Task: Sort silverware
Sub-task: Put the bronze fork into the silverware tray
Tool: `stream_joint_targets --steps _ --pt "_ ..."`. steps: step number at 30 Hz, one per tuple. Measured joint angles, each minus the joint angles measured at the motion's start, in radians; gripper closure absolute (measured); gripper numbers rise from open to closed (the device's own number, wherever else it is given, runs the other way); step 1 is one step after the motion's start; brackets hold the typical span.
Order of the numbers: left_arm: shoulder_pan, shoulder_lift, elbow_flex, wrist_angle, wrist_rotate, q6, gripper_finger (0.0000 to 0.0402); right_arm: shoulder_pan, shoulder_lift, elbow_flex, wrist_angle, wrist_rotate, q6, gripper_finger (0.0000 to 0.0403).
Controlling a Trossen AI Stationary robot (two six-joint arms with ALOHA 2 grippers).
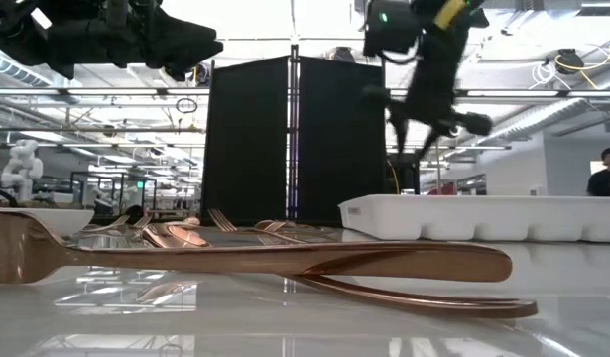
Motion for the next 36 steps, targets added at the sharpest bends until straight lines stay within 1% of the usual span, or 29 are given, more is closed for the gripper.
stream_joint_targets --steps 3,6,7,9,11,12,13,15,18,21,24,26,28,29,31,36 --pt "-0.009 0.000 0.000 0.000 0.003 -0.006 0.0230 0.014 0.000 0.042 0.050 -0.096 0.307 0.0293" --pt "-0.018 0.000 0.000 0.007 0.005 -0.002 0.0230 0.028 0.001 0.054 0.176 -0.219 0.610 0.0293" --pt "-0.021 0.000 0.000 0.011 0.005 -0.002 0.0230 0.033 0.001 0.056 0.224 -0.257 0.743 0.0293" --pt "-0.030 0.000 0.000 0.016 0.005 -0.002 0.0230 0.042 0.001 0.063 0.356 -0.319 1.068 0.0293" --pt "-0.040 0.000 0.000 0.021 0.006 0.001 0.0230 0.049 0.008 0.065 0.481 -0.351 1.348 0.0293" --pt "-0.045 0.000 0.000 0.021 0.006 0.002 0.0230 0.054 0.012 0.065 0.517 -0.372 1.459 0.0293" --pt "-0.049 0.000 0.000 0.018 0.006 0.003 0.0230 0.062 0.020 0.065 0.534 -0.408 1.524 0.0293" --pt "-0.053 0.000 0.000 0.017 0.006 0.002 0.0230 0.094 0.049 0.065 0.554 -0.439 1.609 0.0293" --pt "-0.058 0.000 0.000 0.030 0.012 0.003 0.0230 0.151 0.116 0.067 0.585 -0.426 1.709 0.0296" --pt "-0.058 0.000 0.000 0.036 0.038 0.003 0.0230 0.174 0.229 0.134 0.572 -0.427 1.760 0.0305" --pt "-0.058 0.000 0.000 0.036 0.042 0.003 0.0230 0.177 0.346 0.254 0.497 -0.461 1.832 0.0312" --pt "-0.058 0.000 0.000 0.036 0.042 0.003 0.0230 0.184 0.408 0.337 0.386 -0.477 1.896 0.0313" --pt "-0.058 0.000 0.000 0.042 0.042 0.019 0.0230 0.199 0.455 0.400 0.274 -0.469 1.934 0.0311" --pt "-0.058 0.000 0.000 0.051 0.043 0.031 0.0230 0.208 0.475 0.426 0.247 -0.457 1.948 0.0309" --pt "-0.058 0.000 0.000 0.078 0.043 0.036 0.0230 0.230 0.506 0.470 0.223 -0.427 1.974 0.0305" --pt "-0.058 0.000 0.001 0.104 0.044 0.036 0.0230 0.272 0.563 0.549 0.216 -0.405 1.981 0.0301"
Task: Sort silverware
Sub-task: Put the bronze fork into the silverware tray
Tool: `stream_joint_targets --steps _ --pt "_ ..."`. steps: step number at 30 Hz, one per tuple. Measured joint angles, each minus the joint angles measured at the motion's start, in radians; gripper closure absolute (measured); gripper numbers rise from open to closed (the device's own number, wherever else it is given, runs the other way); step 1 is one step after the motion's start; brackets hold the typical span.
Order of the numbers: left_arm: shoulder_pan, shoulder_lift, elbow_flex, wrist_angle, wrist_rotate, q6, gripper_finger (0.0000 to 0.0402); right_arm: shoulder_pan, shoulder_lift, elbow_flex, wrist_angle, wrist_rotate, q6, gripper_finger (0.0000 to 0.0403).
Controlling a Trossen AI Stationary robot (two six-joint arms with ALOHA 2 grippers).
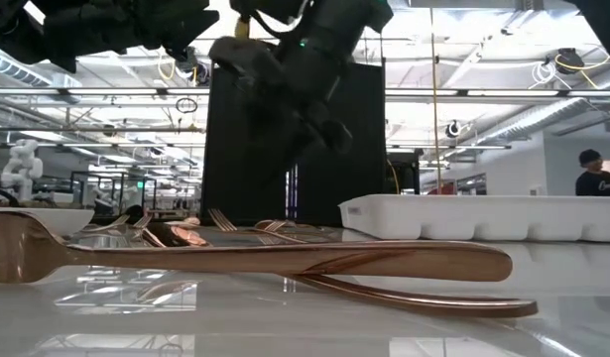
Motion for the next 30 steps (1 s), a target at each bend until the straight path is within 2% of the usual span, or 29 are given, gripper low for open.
stream_joint_targets --steps 10,19,21,24,26,30 --pt "0.000 0.000 0.000 0.008 0.016 -0.007 0.0230 0.013 0.062 0.002 -0.013 0.092 0.040 0.0300" --pt "0.001 0.000 0.000 0.001 0.015 -0.006 0.0230 0.015 0.063 0.002 -0.011 0.127 0.024 0.0300" --pt "0.011 -0.006 0.001 -0.037 -0.040 0.015 0.0230 0.016 0.071 0.002 -0.006 0.127 0.022 0.0300" --pt "0.035 -0.034 0.001 -0.159 -0.261 0.050 0.0230 0.022 0.082 0.001 -0.005 0.124 0.022 0.0300" --pt "0.053 -0.050 0.001 -0.220 -0.371 0.056 0.0230 0.027 0.085 0.001 -0.002 0.127 0.023 0.0300" --pt "0.075 -0.064 0.001 -0.237 -0.396 0.055 0.0230 0.035 0.102 0.003 0.016 0.136 0.036 0.0300"
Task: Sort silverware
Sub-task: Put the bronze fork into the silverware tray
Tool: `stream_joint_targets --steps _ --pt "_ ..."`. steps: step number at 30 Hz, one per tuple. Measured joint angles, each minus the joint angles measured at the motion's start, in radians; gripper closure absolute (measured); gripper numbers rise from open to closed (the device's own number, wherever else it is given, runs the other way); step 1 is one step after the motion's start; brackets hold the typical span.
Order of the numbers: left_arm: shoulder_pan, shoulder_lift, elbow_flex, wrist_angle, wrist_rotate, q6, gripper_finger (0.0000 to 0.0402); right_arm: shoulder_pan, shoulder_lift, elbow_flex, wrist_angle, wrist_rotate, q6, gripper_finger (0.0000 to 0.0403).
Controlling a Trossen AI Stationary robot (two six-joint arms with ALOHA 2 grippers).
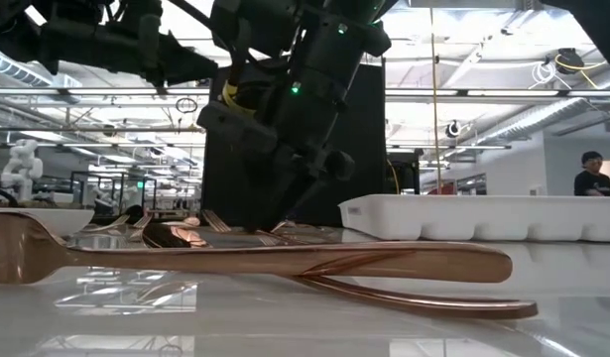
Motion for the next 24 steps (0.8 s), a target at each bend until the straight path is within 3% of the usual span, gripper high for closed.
stream_joint_targets --steps 9,19,24 --pt "0.000 0.000 0.000 -0.001 0.020 0.000 0.0230 -0.002 0.013 0.002 -0.007 0.025 0.037 0.0309" --pt "0.000 0.000 0.000 -0.001 0.022 0.000 0.0230 -0.003 0.015 0.000 -0.011 0.092 0.038 0.0395" --pt "0.000 0.000 0.000 0.000 0.022 -0.001 0.0230 -0.009 0.012 0.000 -0.001 0.089 0.027 0.0382"
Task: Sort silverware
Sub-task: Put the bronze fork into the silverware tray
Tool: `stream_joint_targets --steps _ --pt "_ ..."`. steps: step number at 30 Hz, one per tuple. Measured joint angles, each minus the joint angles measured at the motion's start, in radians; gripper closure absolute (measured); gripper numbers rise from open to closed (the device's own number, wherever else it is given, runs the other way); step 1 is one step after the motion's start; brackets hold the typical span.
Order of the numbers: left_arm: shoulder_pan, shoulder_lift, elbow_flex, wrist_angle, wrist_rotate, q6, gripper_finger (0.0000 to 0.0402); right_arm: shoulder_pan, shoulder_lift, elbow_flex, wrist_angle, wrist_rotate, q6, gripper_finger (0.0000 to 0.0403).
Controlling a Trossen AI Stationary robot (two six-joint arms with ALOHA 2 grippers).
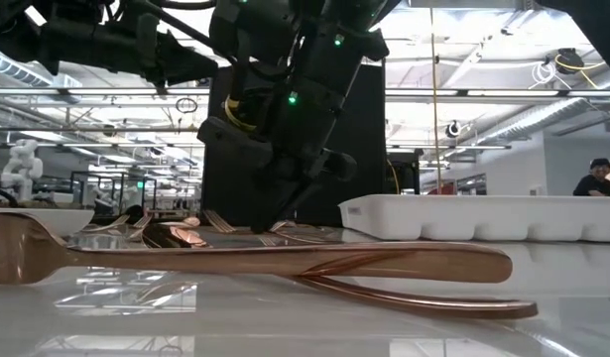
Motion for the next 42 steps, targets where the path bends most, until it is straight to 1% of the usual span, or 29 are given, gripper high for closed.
stream_joint_targets --steps 4,9,15,19,23,26,30,34,42 --pt "0.000 0.000 0.000 0.000 0.000 0.000 0.0230 -0.003 -0.031 -0.005 -0.009 -0.012 -0.031 0.0369" --pt "0.000 0.000 0.000 0.000 0.000 0.000 0.0230 -0.005 -0.091 -0.002 -0.005 -0.007 -0.043 0.0362" --pt "0.000 0.000 0.000 0.000 0.000 0.000 0.0230 0.020 -0.094 -0.004 -0.057 -0.009 -0.011 0.0348" --pt "0.000 0.000 0.000 0.001 0.008 -0.001 0.0230 0.038 -0.073 -0.002 -0.106 -0.012 0.032 0.0319" --pt "0.000 0.000 0.000 0.002 0.041 -0.004 0.0230 0.039 -0.074 -0.002 -0.098 0.000 0.056 0.0276" --pt "0.000 0.000 0.000 0.004 0.046 -0.008 0.0230 0.040 -0.067 -0.001 -0.096 0.004 0.065 0.0246" --pt "0.000 -0.003 0.000 0.005 0.047 -0.010 0.0230 0.042 -0.044 -0.002 -0.096 -0.007 0.095 0.0222" --pt "0.000 -0.004 0.000 0.004 0.047 -0.010 0.0230 0.042 -0.024 -0.002 -0.110 -0.007 0.126 0.0216" --pt "0.000 -0.005 0.000 0.002 0.047 -0.009 0.0230 0.035 0.012 0.002 -0.095 -0.005 0.190 0.0219"
